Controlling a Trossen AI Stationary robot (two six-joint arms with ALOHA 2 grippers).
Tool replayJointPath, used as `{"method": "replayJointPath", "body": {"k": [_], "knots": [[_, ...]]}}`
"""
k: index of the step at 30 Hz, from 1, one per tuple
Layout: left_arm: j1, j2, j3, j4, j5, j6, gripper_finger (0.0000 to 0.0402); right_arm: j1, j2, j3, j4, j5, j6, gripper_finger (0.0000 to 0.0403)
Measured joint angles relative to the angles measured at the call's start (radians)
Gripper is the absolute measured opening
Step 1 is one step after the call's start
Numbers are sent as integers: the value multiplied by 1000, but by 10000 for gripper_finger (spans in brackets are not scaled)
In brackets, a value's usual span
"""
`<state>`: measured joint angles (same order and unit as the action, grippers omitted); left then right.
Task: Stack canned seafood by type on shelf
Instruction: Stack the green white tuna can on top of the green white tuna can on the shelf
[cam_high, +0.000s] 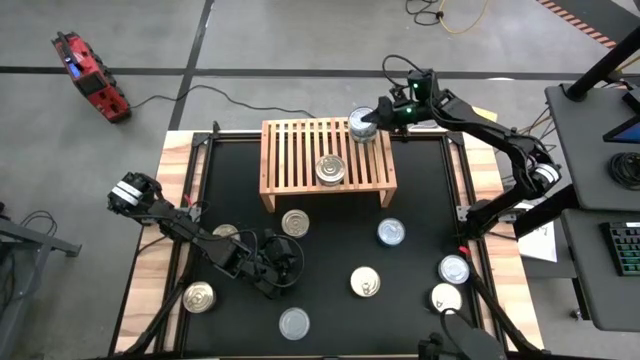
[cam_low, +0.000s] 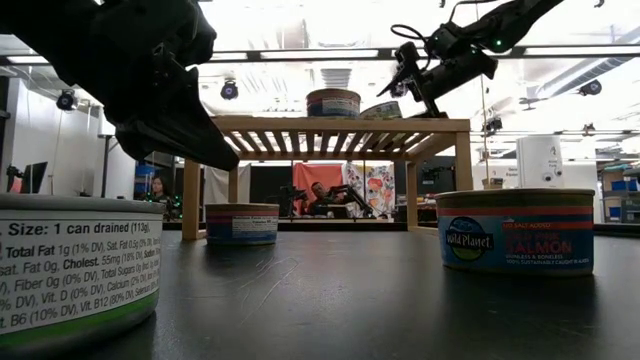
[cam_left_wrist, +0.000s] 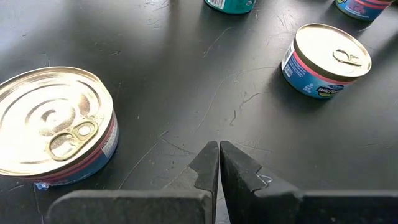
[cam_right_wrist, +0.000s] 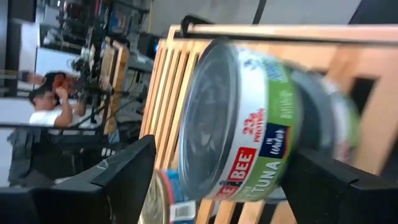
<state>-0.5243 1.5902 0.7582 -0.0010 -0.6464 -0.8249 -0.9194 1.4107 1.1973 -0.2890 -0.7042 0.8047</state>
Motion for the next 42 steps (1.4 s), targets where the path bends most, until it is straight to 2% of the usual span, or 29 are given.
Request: {"method": "replayJointPath", "body": {"k": [4,17,32,42], "knots": [[0,0,0,1,1,0,0,-3,1,5,-5,35,-3,305],[0,0,0,2,2,0,0,-4,0,8,-70,31,-39,286],[0,0,0,0,3,0,0,-9,-12,8,-77,32,-53,304],[0,0,0,0,3,0,0,-10,-14,8,-84,38,-84,294]]}}
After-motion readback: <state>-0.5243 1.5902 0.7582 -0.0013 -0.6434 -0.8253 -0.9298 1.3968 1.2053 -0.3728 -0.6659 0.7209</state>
